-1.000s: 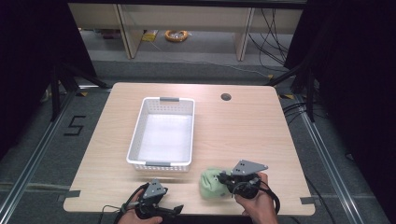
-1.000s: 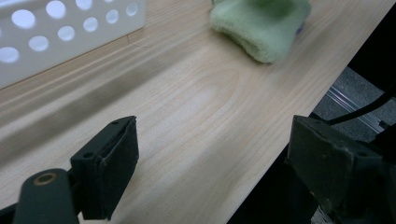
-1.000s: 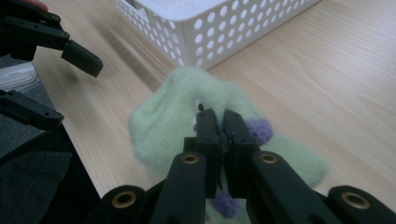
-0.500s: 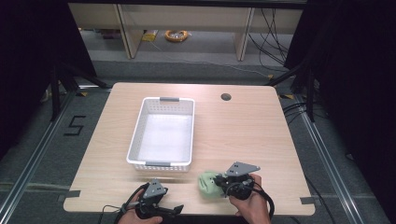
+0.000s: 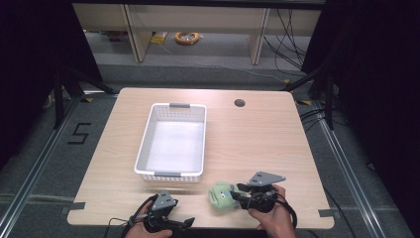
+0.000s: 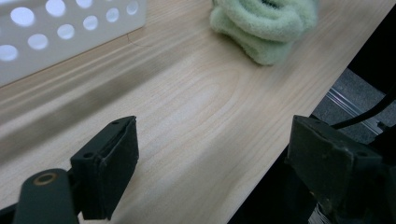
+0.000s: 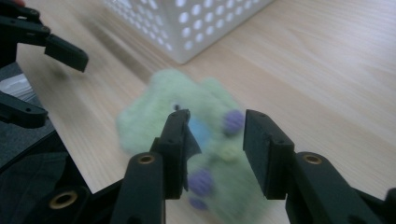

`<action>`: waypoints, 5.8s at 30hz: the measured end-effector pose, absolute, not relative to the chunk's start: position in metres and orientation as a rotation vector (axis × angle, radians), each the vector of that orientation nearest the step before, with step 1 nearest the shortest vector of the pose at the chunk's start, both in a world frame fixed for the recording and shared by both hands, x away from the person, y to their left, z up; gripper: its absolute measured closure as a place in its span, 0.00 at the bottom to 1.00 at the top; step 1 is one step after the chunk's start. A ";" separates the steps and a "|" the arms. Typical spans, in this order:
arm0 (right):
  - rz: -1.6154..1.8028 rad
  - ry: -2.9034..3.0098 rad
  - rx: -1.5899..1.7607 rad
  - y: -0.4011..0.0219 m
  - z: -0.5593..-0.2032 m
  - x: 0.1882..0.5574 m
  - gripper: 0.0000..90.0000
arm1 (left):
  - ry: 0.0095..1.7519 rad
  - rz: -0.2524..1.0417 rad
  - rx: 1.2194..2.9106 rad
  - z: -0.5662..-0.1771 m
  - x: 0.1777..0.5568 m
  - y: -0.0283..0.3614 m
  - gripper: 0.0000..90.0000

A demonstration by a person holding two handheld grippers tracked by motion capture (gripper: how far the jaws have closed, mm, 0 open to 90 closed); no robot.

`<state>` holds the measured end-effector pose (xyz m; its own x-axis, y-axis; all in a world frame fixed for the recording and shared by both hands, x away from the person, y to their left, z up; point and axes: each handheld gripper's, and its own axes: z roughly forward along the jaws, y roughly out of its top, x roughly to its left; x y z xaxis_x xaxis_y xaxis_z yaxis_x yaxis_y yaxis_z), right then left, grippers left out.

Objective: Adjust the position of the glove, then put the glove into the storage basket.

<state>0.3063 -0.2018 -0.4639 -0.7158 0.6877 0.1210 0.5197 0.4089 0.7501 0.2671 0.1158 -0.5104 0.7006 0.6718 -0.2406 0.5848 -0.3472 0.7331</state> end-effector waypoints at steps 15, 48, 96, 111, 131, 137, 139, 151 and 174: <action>1.127 2.493 1.241 -0.219 -0.474 0.316 0.72 | 0.978 0.096 1.968 -0.504 0.276 0.106 0.28; 1.201 2.458 1.309 -0.227 -0.487 0.305 0.87 | 1.002 -0.029 1.946 -0.494 0.304 0.061 0.40; 1.307 2.533 1.523 -0.237 -0.509 0.324 0.79 | 1.015 -0.299 1.920 -0.520 0.328 0.039 0.83; 1.425 2.502 1.445 -0.239 -0.502 0.317 0.86 | 1.003 -0.286 1.912 -0.511 0.328 0.043 0.86; 1.455 2.476 1.401 -0.234 -0.490 0.308 0.86 | 0.948 -0.285 1.912 -0.499 0.324 0.053 0.87; 1.472 2.471 1.406 -0.231 -0.486 0.305 0.86 | 0.941 -0.271 1.913 -0.496 0.322 0.053 0.86; 1.464 2.474 1.382 -0.231 -0.485 0.306 0.86 | 0.938 -0.259 1.919 -0.494 0.322 0.054 0.86; 1.487 2.478 1.362 -0.221 -0.464 0.301 0.86 | 0.913 -0.243 1.888 -0.477 0.321 0.067 0.86; 1.486 2.488 1.205 -0.181 -0.403 0.343 0.86 | 0.922 -0.128 1.905 -0.410 0.354 0.105 0.86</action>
